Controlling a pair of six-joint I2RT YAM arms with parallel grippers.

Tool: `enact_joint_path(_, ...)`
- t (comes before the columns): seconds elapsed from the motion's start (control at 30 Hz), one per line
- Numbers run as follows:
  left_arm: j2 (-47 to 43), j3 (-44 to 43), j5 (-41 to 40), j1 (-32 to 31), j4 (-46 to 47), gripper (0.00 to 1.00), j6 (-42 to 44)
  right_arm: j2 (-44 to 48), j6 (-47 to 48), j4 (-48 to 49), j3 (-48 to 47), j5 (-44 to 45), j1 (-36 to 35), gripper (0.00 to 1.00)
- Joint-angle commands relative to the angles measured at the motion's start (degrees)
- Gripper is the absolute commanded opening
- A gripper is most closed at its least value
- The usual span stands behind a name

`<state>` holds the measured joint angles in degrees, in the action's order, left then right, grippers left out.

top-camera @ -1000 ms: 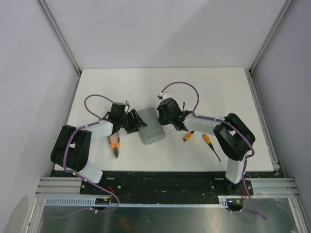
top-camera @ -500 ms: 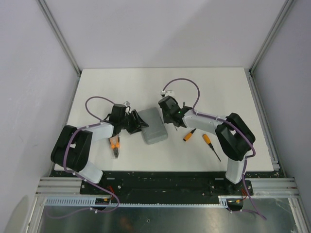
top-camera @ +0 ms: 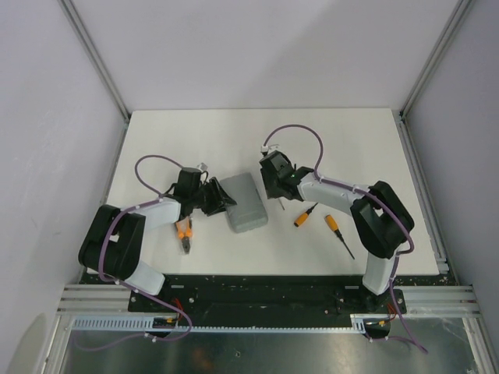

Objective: Pack the tool kit

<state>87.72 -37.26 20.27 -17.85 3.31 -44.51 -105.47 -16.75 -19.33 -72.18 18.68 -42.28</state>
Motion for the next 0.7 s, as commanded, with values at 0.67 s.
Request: enact_joint_path(0.67, 2.89, 2.57, -8.23, -0.11, -14.13, 0.11, 7.42, -2.04, -3.05, 7.91, -2.15, -27.93, 4.10, 0.30)
